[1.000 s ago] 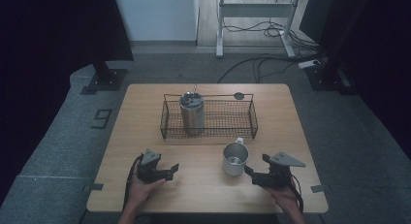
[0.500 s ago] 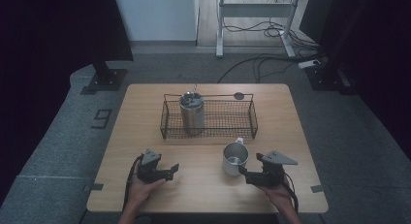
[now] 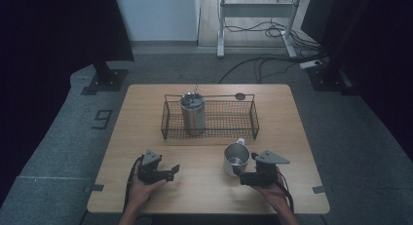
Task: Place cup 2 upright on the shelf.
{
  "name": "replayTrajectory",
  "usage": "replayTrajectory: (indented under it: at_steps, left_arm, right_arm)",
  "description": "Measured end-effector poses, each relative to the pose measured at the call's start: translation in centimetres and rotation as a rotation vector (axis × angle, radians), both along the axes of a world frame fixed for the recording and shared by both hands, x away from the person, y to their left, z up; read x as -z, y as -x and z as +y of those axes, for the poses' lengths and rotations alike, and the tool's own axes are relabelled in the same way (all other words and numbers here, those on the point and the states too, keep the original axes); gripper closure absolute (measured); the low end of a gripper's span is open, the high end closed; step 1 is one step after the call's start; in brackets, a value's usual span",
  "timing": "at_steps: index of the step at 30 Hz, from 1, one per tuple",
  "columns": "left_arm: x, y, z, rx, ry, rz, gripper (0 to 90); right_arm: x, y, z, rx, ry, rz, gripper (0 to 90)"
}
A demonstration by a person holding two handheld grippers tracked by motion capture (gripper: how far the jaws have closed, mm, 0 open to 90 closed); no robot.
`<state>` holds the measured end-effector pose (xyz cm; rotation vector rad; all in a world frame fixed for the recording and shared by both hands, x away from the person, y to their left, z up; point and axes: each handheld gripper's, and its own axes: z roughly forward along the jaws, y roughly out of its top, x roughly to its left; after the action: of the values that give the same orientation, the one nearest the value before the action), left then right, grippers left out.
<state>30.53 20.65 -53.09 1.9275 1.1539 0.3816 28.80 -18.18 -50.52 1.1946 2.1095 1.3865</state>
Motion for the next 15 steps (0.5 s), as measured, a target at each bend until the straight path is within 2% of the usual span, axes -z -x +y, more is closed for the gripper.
replayTrajectory:
  at_steps: [6,15]
  left_arm:
    - [0.1,0.0,0.0,0.001,0.005,0.007,12.6]
    - [0.1,-0.1,0.2,-0.004,0.011,0.008,12.8]
  right_arm:
    - [0.1,-0.5,0.9,-0.004,0.024,-0.006,3.3]
    - [0.5,-1.7,2.0,-0.007,0.029,-0.018,1.4]
